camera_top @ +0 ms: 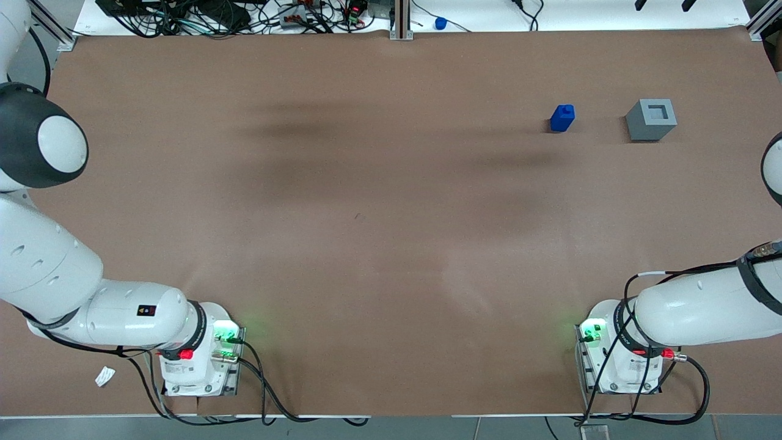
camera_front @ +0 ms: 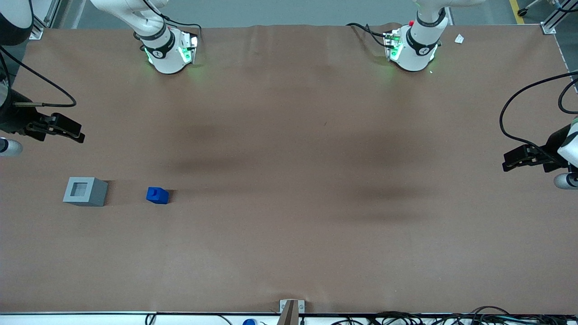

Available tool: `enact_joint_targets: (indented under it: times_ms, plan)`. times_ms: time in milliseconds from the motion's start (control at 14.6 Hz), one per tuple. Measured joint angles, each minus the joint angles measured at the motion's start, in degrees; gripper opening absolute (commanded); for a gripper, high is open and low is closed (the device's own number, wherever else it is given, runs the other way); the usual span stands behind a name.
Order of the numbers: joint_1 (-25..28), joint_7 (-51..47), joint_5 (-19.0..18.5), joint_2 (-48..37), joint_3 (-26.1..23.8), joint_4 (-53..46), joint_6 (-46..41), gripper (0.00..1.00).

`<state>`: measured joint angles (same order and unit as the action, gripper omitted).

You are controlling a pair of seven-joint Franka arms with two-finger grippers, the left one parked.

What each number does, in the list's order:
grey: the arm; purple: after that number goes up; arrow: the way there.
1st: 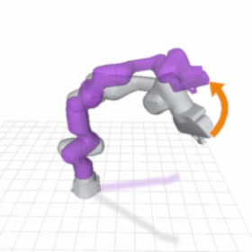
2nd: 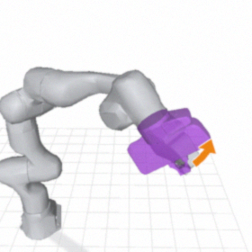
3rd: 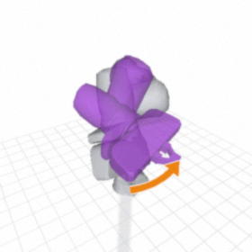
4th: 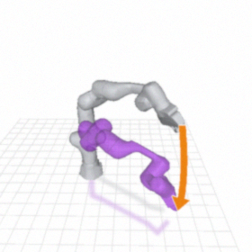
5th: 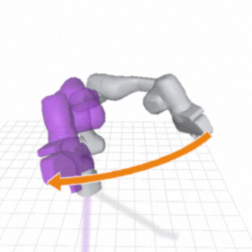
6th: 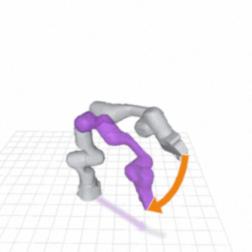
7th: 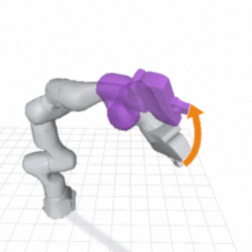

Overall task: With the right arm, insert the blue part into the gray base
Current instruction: 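Move the open right gripper down over the small blue block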

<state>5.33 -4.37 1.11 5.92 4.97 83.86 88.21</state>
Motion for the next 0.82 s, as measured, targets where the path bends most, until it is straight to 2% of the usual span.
enact_joint_targets:
  times_ms: [478,820]
  plan:
    - [0.4,0.3,0.1,0.0,-0.1,-0.3,-0.2,1.0]
    - [3.6,0.3,0.0,0.6,-0.4,1.9,2.4,1.0]
